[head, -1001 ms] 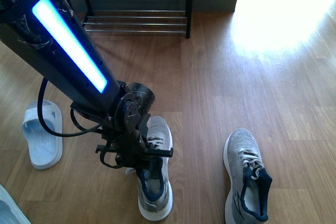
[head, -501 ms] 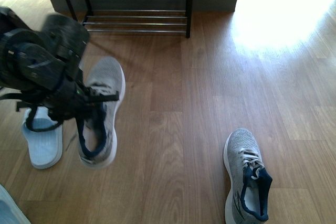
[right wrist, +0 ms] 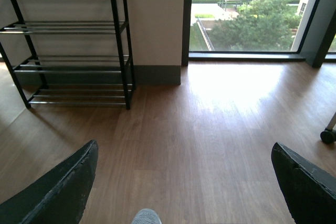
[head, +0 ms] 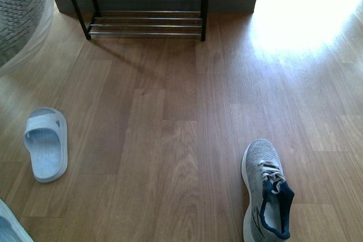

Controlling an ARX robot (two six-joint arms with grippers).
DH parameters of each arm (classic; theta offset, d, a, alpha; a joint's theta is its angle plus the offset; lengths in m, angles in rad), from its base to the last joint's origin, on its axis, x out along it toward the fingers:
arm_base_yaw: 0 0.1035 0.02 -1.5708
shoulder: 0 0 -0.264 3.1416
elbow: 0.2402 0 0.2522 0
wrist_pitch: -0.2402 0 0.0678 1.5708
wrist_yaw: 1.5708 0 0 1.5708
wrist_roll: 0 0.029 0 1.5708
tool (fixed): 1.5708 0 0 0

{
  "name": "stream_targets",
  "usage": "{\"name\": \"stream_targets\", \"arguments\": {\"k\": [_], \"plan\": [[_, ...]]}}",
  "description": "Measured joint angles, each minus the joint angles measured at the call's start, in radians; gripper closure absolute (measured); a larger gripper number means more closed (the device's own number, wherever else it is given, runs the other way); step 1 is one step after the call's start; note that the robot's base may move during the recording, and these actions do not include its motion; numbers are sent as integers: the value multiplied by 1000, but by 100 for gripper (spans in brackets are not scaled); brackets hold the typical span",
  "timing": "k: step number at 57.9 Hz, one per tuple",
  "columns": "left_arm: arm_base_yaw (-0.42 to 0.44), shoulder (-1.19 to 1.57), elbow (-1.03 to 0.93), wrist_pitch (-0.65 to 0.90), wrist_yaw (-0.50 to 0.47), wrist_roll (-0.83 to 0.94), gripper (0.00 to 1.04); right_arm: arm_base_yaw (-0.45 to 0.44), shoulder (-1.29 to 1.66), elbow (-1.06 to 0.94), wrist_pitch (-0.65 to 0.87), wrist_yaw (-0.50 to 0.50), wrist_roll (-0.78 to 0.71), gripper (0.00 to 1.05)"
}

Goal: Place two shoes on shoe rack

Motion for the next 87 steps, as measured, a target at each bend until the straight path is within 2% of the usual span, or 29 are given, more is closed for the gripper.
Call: {"name": "stream_targets", "arguments": {"k": [3, 10, 55, 61, 63, 66, 77, 87], "plan": [[-31, -85, -37, 3, -53, 40, 103, 0, 0, 0, 0, 0, 0, 9], [-38, -131, -45, 9, -77, 76, 103, 0, 0, 0, 0, 0, 0, 9], [-37, -131, -50, 9, -78, 96, 103, 0, 0, 0, 0, -5, 0, 9], [-37, -130, -51, 9, -74, 96, 103, -61, 76, 16, -53, -241, -2, 9], [-39, -131, -51, 10, -73, 96, 103, -71, 152, 16, -14, -309, -2, 9], [-40, -130, -51, 10, -72, 96, 103, -85, 273, 28, 65, -345, -12, 9], [-40, -130, -51, 10, -71, 96, 103, -177, 951, 196, 493, -314, -98, 9], [-40, -130, -51, 10, -71, 96, 103, -277, 1527, 360, 710, -252, -205, 9]]}}
